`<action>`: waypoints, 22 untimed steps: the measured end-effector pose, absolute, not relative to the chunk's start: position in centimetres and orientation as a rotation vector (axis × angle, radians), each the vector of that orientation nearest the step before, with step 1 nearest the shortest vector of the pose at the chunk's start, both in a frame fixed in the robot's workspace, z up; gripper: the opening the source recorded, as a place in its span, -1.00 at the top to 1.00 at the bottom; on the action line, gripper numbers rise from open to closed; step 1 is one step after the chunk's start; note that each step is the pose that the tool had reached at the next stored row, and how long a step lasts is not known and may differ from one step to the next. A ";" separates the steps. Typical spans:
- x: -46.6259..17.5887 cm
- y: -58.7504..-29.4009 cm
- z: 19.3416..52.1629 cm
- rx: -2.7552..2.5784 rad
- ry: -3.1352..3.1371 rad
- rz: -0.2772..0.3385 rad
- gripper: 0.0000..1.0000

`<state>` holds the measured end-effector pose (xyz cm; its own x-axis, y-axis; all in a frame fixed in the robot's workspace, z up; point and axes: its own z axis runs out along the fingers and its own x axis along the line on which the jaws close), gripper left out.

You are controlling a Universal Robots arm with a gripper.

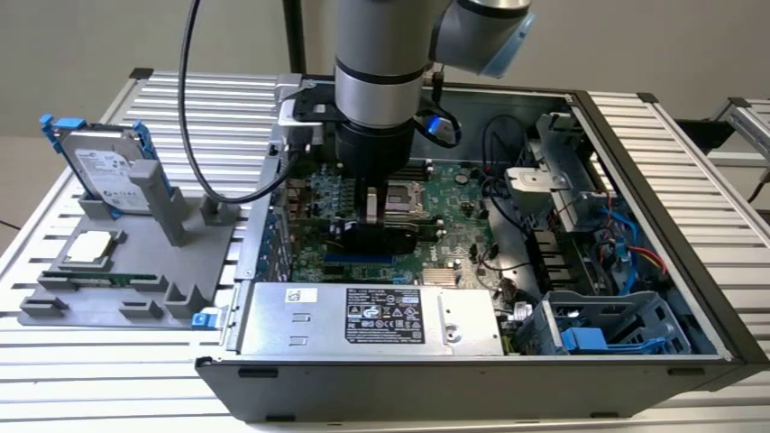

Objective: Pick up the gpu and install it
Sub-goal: 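Insert the gpu into the slot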

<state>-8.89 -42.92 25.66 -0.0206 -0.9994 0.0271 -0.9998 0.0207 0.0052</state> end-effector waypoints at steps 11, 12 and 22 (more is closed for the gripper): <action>-8.9 -43.1 25.6 2.180 -2.230 0.024 1.00; -8.9 -43.2 25.6 2.180 -2.231 0.024 1.00; -8.9 -43.2 25.9 2.180 -2.230 0.024 1.00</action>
